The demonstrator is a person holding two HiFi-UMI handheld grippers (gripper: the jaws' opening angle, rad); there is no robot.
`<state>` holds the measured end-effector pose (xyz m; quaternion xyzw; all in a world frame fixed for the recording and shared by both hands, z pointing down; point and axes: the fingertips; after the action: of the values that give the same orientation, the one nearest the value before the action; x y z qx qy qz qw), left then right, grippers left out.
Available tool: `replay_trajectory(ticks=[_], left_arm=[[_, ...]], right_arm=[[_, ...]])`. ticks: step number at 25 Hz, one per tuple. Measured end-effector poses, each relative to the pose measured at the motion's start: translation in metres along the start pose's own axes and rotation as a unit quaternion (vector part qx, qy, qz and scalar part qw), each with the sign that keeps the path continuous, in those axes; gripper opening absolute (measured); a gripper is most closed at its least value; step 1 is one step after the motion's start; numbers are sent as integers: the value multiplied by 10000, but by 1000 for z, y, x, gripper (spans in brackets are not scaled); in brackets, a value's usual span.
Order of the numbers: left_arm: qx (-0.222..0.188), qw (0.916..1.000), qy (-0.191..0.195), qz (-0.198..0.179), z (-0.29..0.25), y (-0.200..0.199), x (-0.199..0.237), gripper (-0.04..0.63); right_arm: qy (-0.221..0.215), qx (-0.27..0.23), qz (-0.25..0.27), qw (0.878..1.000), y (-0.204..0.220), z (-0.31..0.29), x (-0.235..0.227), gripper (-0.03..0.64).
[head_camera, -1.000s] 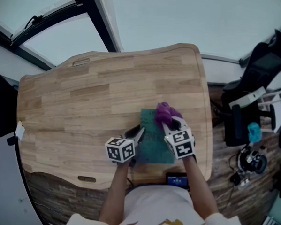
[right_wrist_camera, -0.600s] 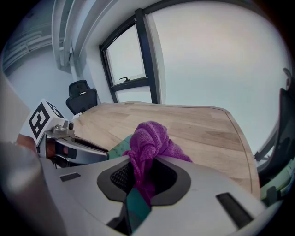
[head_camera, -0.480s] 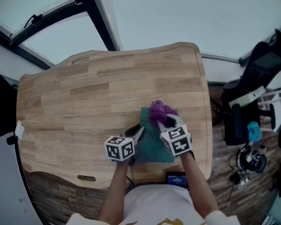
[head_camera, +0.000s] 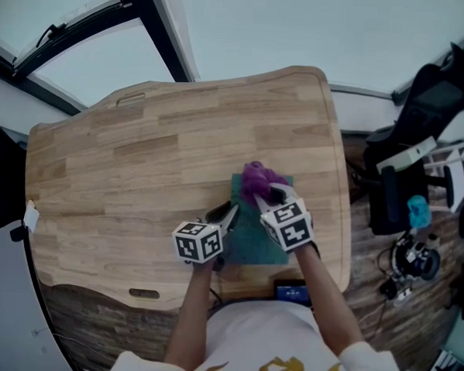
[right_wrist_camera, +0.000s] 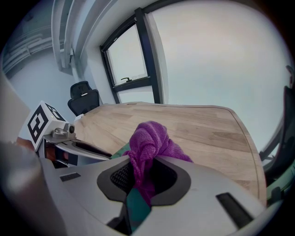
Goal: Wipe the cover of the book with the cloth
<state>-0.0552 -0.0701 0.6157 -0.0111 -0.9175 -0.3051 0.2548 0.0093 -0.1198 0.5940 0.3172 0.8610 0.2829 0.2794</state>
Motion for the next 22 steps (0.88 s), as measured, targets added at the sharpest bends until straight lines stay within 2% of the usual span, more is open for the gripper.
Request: replay_trajectory(ticks=[13, 22], left_arm=[[15, 10000, 16, 12, 0, -1, 0, 87], [58, 9999, 55, 64, 0, 0, 1, 87]], right_arm=[[-153, 23, 208, 9997, -10, -19, 17, 64], [-251, 100, 29, 9996, -9, -19, 26, 64]])
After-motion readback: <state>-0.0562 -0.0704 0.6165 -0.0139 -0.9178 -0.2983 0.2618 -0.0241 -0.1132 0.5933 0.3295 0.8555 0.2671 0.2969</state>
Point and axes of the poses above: the fingertips, and each gripper's own axes: z backward along the fingers, x to its left, y out of its underside, and after that the axes turned 13 degrees about -y, right-handed
